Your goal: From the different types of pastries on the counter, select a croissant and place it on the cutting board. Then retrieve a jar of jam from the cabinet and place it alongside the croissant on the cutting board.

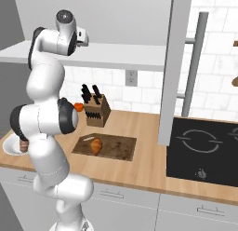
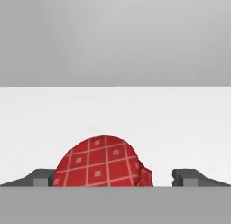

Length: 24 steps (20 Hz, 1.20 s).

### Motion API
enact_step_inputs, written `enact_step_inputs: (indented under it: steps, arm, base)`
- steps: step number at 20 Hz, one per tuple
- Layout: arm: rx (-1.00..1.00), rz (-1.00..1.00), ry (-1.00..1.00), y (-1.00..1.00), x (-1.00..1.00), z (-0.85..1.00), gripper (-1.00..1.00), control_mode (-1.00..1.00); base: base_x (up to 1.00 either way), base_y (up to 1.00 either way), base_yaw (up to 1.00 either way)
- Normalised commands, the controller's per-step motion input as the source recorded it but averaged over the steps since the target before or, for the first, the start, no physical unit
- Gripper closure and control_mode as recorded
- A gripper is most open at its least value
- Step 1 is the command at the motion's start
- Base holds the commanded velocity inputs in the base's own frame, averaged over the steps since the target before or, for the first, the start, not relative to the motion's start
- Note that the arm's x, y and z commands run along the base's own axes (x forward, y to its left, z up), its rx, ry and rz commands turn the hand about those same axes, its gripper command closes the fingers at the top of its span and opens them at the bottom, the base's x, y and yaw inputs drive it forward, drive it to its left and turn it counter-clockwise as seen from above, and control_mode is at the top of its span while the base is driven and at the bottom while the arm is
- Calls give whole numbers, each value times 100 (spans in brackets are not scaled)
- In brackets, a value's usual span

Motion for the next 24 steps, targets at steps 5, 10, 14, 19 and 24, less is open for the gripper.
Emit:
enact_step_inputs:
  steps: [5,10,14,19,24]
  arm:
    - [1,0,3,20,14,-6,100,-100]
    - [0,0,0,5,3,-5,100,-100]
    - [0,0,0,0,-8,-1,100,-100]
    - [0,0,-2,0,-42,0,100,-100]
    - [0,0,-3,0,-48,0,100,-100]
  base:
    - [0,0,0]
    - [0,0,0]
    - [0,0,0]
    - [0,0,0]
    - [0,0,0]
